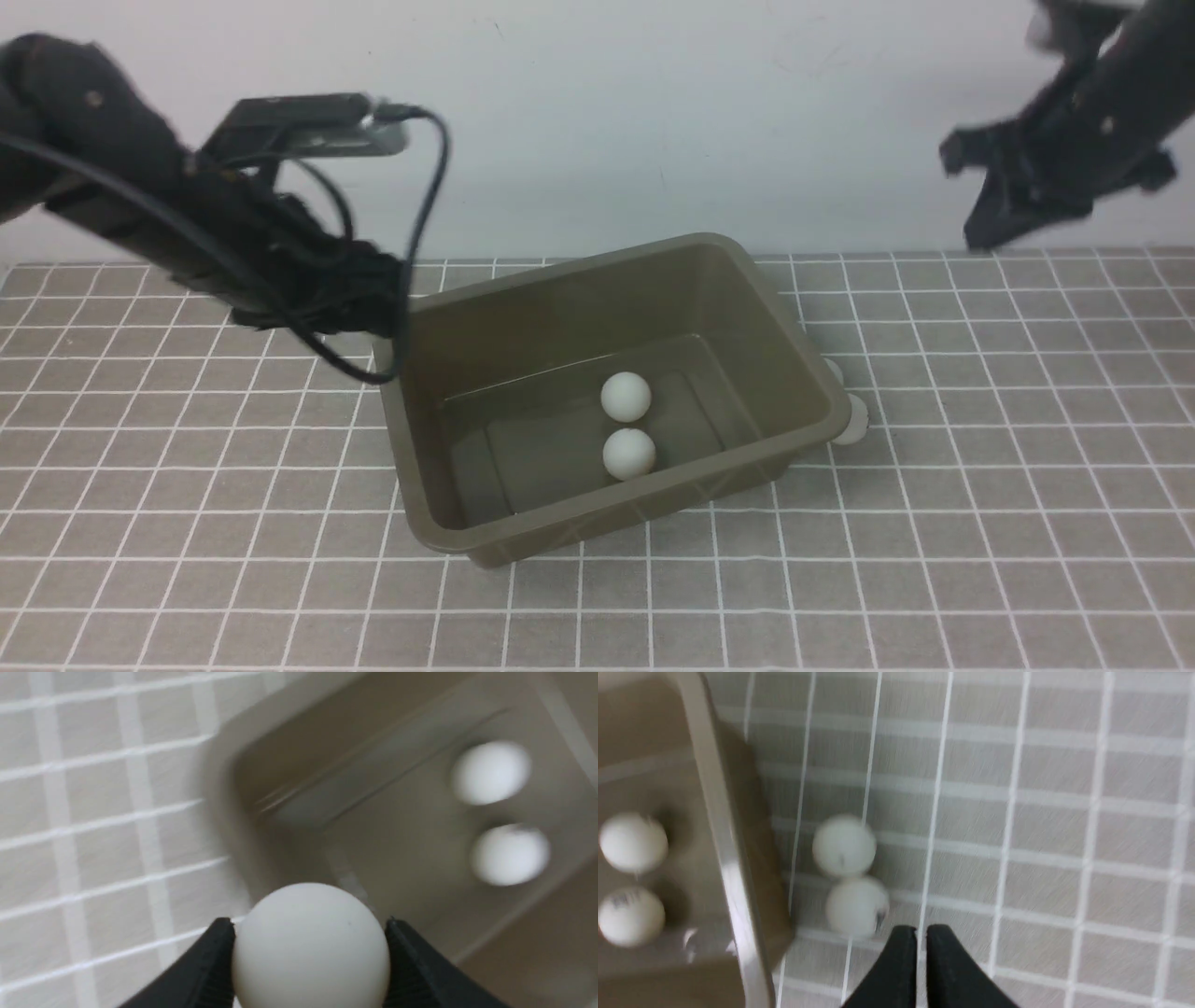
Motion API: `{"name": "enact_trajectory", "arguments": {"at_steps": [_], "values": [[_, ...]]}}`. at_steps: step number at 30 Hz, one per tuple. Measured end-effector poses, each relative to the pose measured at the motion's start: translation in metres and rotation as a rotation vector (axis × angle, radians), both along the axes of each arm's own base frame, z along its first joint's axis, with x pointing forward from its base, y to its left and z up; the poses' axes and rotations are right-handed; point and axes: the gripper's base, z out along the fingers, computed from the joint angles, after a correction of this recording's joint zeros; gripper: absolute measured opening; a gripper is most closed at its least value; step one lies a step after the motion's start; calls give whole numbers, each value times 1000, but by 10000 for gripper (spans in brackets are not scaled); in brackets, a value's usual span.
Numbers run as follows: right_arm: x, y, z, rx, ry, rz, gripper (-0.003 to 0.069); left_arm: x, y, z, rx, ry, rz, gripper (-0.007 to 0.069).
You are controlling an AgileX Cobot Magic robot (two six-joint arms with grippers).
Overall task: Put the table tennis balls into the box on the grey coffee tablecloth.
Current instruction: 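Drop the ball into the bin, then reach for and grasp a ping pong ball on the table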
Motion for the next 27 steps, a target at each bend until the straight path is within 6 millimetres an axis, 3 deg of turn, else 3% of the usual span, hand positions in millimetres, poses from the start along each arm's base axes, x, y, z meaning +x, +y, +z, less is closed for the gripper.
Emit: {"name": "enact_trajectory", "arguments": {"at_steps": [2, 3, 4, 5, 10, 14, 18, 21, 25, 27], "values": [[-4, 5, -19, 23, 61, 18, 83, 5, -13, -7, 0, 17, -33, 353], [-7, 8, -32, 29, 102, 28, 134, 11, -25, -19, 12, 47, -63, 353], [-7, 9, -33, 30, 107, 29, 143, 11, -25, -19, 12, 47, -63, 353], [-10, 14, -46, 29, 147, 43, 211, 18, -35, -36, 37, 83, -94, 353], [-10, 31, -68, -2, 174, 87, 404, 31, -40, -70, 83, 159, -118, 353], [-4, 48, -80, -15, 123, 108, 528, 42, -34, -69, 115, 134, -113, 375], [3, 54, -98, -20, 120, 106, 570, 58, -19, -51, 165, 46, -77, 523], [5, 54, -109, -21, 137, 98, 575, 65, -12, -41, 188, 6, -57, 570], [7, 55, -118, -24, 145, 98, 573, 68, -10, -27, 184, 8, -45, 570], [9, 56, -124, -24, 144, 94, 519, 66, -12, -15, 166, 49, -53, 472]]}}
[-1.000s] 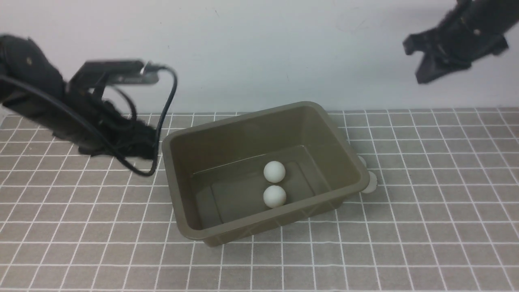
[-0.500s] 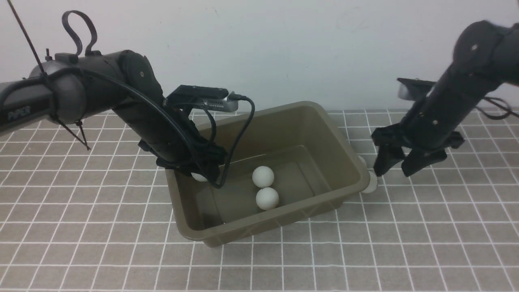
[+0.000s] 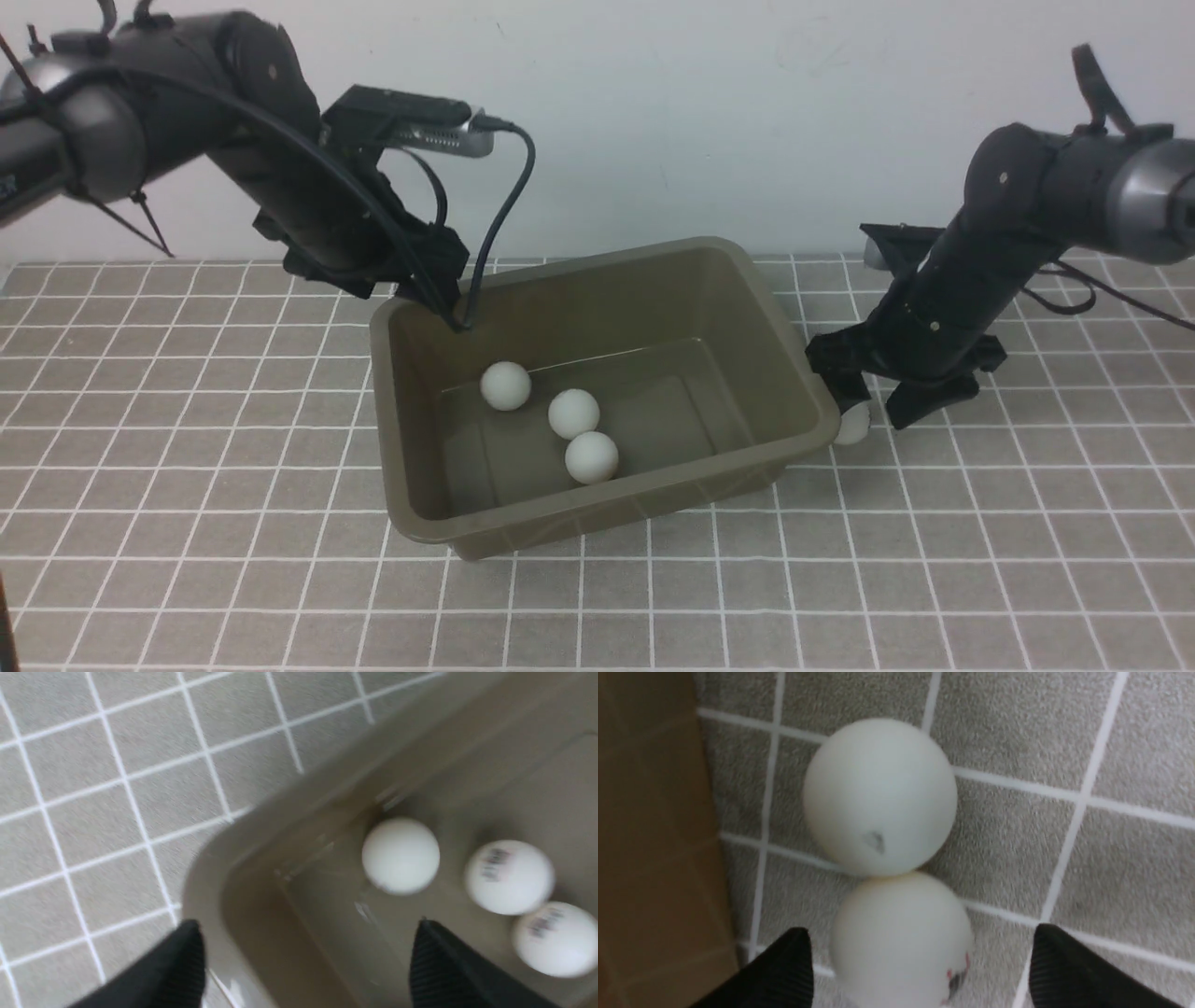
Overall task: Put the table tennis balls into the box on the grey coffee tablecloth.
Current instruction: 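Reach for and grasp a ping pong ball on the table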
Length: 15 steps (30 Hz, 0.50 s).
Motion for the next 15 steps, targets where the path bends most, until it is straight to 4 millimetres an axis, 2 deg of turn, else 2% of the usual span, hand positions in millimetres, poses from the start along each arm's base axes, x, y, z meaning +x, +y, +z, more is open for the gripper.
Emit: {"name": "enact_trajectory", "arguments": {"at_steps": [1, 4, 5, 7, 8, 10, 13, 15], "values": [[0, 0, -1, 1, 1, 0, 503, -1, 0, 5, -6, 1, -1, 437], [0, 1, -5, 2, 13, 21, 344, -8, 0, 18, -16, 13, -7, 255], [-1, 1, -4, 0, 13, 38, 356, -12, 1, 27, -14, 7, -11, 138], [-4, 1, -3, -5, 37, 61, 365, -18, 3, 36, -6, 2, -13, 55], [-7, -1, 1, -7, 72, 69, 365, -25, 5, 47, -5, -8, -7, 22], [-10, -4, 9, -5, 92, 68, 365, -30, 7, 52, -8, -8, 5, 6], [-20, -12, 61, 28, 10, 33, 365, -54, 14, 56, -4, 5, 23, -5], [-26, -9, 85, 68, -39, 29, 365, -72, 17, 52, -2, 7, 29, -5]]}}
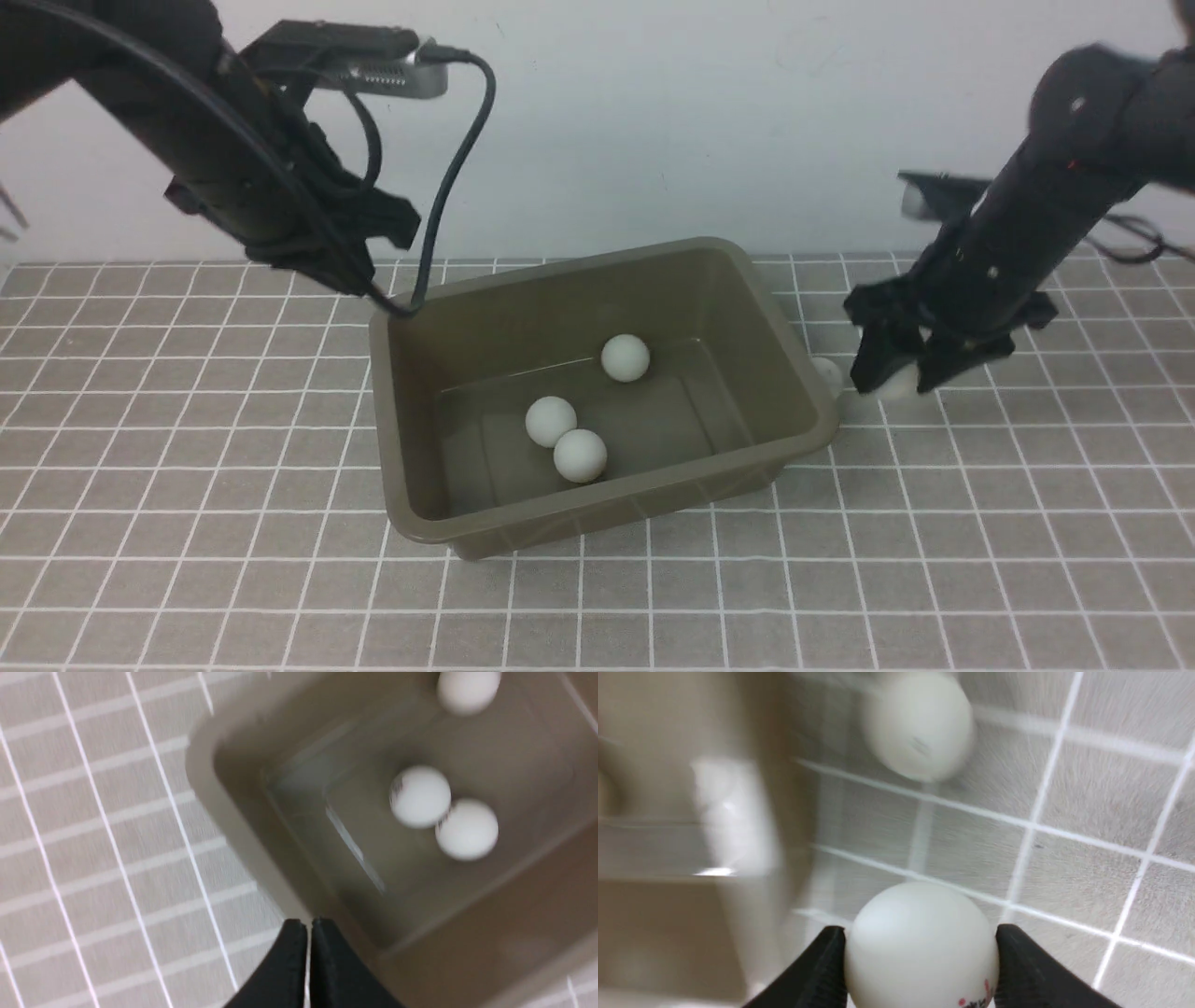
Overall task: Put the table tennis balls into the box on the grey coffee tablecloth.
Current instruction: 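Reach for and grasp a ping pong ball on the table, then release the ping pong ball into the bin and lift the gripper away, then reach for and grasp a ping pong ball on the table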
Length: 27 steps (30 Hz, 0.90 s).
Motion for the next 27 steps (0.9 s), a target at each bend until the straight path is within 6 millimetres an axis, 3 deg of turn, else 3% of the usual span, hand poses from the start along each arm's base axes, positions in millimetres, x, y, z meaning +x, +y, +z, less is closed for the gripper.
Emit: {"name": "enact_trajectory", "arguments": {"at_steps": [1, 2, 4, 5, 7, 10, 13, 14, 15, 17, 20, 23, 27], "values": [[-6, 8, 18, 31, -41, 15, 365, -11, 2, -3, 0, -2, 5, -5], [-6, 8, 20, 32, -47, 17, 365, -14, 3, -4, 0, -4, 6, -5], [-11, 43, 41, 81, -163, 104, 365, -50, 10, -17, -19, -21, 28, -5], [-11, 48, 43, 84, -179, 115, 365, -53, 10, -18, -21, -16, 29, -5], [-7, 80, 35, 70, -233, 183, 365, -82, 13, -30, -67, -19, 53, -5], [-2, 98, 24, 8, -249, 248, 374, -100, 14, -41, -89, -3, 53, -5], [7, 112, 14, -67, -261, 273, 465, -116, 16, -49, -93, 5, 13, -5], [10, 114, 15, -84, -259, 255, 533, -121, 16, -51, -87, 6, -5, -5], [10, 115, 16, -86, -259, 253, 533, -121, 16, -52, -87, 7, -5, -5], [15, 109, 28, -147, -273, 212, 603, -125, 17, -52, -81, 2, -23, -5], [21, 97, 34, -215, -299, 174, 606, -125, 17, -52, -81, 0, -24, -5], [35, 58, 35, -292, -279, 44, 550, -125, 17, -52, -80, -1, -26, -5], [49, 16, 14, -264, -163, -58, 492, -125, 17, -52, -80, 3, -26, -5]]}}
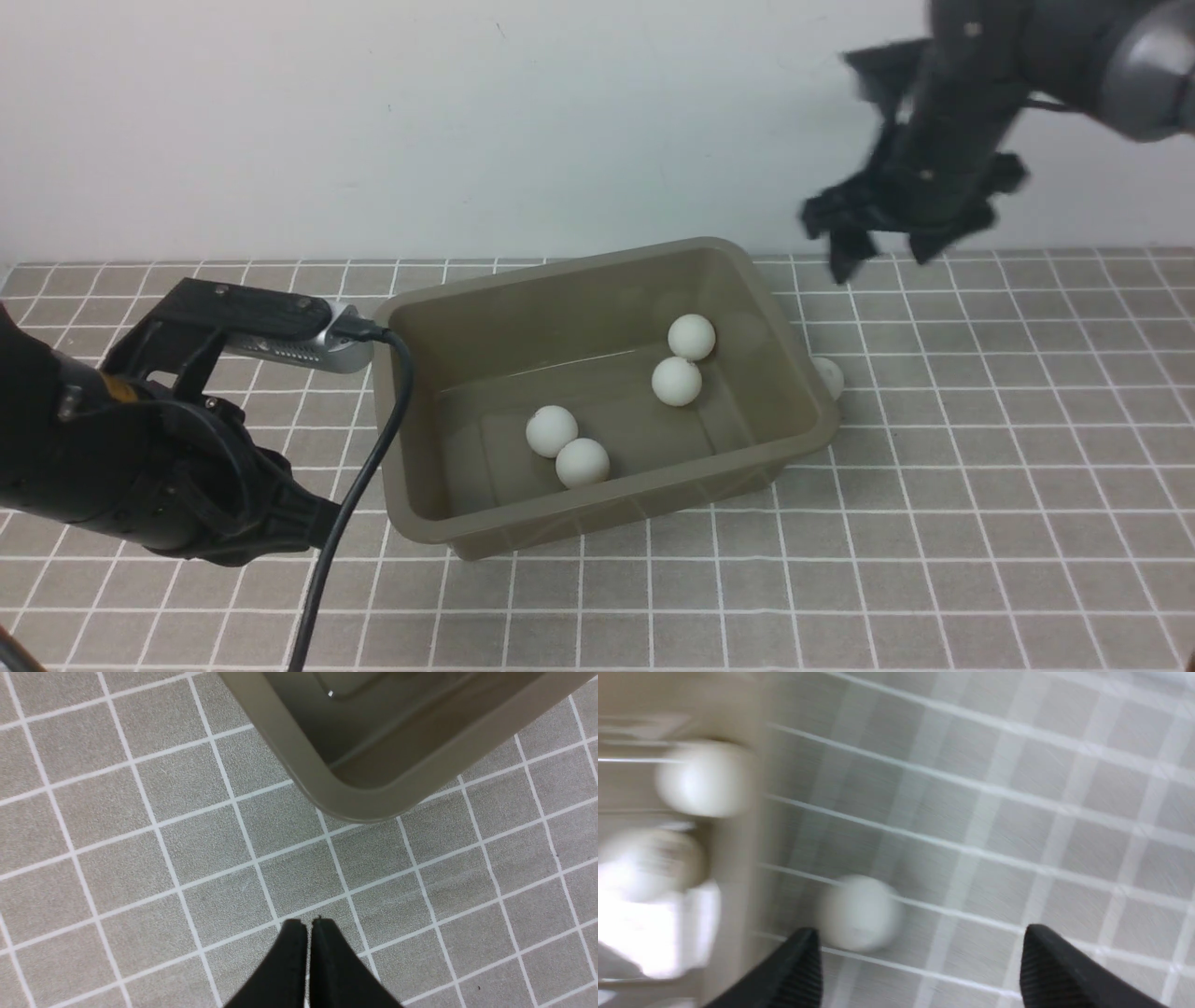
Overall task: Put the table tennis balls into the box on the grey coffee tablecloth.
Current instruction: 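Reach for and grasp a ping pong ball on the table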
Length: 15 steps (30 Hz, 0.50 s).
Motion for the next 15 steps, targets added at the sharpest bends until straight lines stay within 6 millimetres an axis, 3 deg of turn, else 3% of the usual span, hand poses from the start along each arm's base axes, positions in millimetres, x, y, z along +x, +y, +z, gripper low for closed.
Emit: {"name": "enact_trajectory", "arguments": {"at_steps": [3, 6, 15], "values": [[11, -12, -32, 95, 93, -26, 481, 0, 0, 0, 0, 0, 0, -5], [16, -7, -62, 169, 169, -22, 479, 0, 0, 0, 0, 0, 0, -5], [20, 11, -98, 189, 217, 2, 463, 0, 0, 0, 0, 1, 0, -5]]}}
